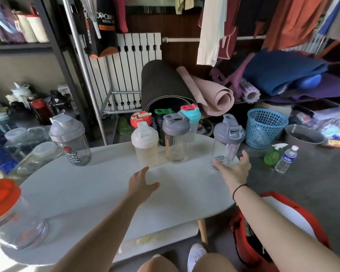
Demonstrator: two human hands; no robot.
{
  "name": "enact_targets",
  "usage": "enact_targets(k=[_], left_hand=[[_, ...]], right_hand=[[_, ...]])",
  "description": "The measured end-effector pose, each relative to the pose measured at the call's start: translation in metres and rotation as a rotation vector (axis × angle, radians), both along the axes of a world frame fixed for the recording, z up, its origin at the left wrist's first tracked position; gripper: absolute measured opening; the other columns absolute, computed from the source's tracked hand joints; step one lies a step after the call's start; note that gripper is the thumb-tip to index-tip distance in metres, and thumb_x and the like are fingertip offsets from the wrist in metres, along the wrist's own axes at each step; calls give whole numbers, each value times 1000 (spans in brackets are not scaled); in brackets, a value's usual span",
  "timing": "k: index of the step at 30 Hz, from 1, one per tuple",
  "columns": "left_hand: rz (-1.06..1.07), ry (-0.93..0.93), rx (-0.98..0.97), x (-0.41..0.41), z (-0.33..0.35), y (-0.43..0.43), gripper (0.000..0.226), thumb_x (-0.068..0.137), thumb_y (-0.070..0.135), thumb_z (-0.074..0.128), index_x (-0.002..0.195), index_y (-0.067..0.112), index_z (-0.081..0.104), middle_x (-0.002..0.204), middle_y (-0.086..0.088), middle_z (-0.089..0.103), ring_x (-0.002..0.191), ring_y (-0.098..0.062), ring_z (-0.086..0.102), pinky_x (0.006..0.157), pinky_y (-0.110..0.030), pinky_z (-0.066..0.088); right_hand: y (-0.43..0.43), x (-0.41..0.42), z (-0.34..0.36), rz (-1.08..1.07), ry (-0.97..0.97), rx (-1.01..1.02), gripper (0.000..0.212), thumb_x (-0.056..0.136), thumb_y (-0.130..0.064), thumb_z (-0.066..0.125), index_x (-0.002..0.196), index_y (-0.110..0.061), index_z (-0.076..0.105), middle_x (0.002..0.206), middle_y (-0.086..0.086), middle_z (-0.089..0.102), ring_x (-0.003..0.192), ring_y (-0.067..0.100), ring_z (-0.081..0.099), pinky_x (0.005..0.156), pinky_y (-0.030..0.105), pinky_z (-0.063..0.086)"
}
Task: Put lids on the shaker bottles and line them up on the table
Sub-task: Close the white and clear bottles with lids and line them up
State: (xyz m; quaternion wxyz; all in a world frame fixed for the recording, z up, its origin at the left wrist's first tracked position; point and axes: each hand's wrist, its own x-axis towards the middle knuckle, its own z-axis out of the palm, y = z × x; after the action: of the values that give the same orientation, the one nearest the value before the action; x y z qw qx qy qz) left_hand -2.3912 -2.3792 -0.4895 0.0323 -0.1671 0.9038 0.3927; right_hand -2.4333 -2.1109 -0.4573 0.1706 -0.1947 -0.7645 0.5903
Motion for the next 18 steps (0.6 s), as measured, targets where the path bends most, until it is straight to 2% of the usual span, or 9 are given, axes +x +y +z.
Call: enact_targets(k=[3, 5, 9, 12, 15, 18], left_hand=[[52, 44, -45, -1, -4, 5, 72, 80, 32, 70, 143, 19, 37, 142, -11, 44, 132, -30, 38, 109, -41, 35], [130, 76, -26, -2, -6, 7, 66, 82, 28, 68, 141, 17, 40, 140, -11, 48, 130, -29, 41, 108, -39, 37], [226, 123, 21, -3, -10, 13, 58, 83, 22, 65, 137, 17, 44, 136, -8, 51, 129, -27, 44, 106, -39, 39], [244, 154, 2, -3, -13, 15, 56, 84, 20, 65, 136, 17, 46, 135, -6, 52, 128, -26, 45, 105, -37, 38], [248, 180, -7, -3, -17, 14, 55, 83, 17, 65, 135, 16, 47, 135, -6, 53, 127, -25, 46, 105, -35, 37], [243, 202, -1, -2, -19, 14, 54, 81, 13, 65, 133, 13, 48, 135, -7, 54, 128, -26, 46, 106, -32, 35]], right_hand=[[-3, -23, 2, 136, 38, -54, 91, 68, -15, 83, 142, -10, 30, 148, 11, 36, 132, 25, 42, 93, 26, 37], [-8, -37, 1, 199, 47, -93, 90, 70, -14, 81, 143, -11, 29, 150, 8, 33, 137, 21, 35, 97, 23, 31], [-16, -58, -2, 307, 8, -118, 103, 68, -12, 82, 147, -16, 16, 152, 2, 29, 136, 16, 32, 99, 24, 27], [-17, -71, -3, 325, 17, -100, 96, 63, -8, 85, 139, -14, 27, 136, 0, 40, 120, 10, 40, 101, 28, 34], [-18, -82, -8, 274, 39, -62, 87, 55, -14, 89, 126, -12, 39, 128, 7, 47, 116, 21, 51, 99, 36, 45], [-18, -88, -8, 309, 18, -53, 82, 62, -18, 86, 129, -17, 39, 127, 0, 45, 117, 20, 49, 98, 35, 44]])
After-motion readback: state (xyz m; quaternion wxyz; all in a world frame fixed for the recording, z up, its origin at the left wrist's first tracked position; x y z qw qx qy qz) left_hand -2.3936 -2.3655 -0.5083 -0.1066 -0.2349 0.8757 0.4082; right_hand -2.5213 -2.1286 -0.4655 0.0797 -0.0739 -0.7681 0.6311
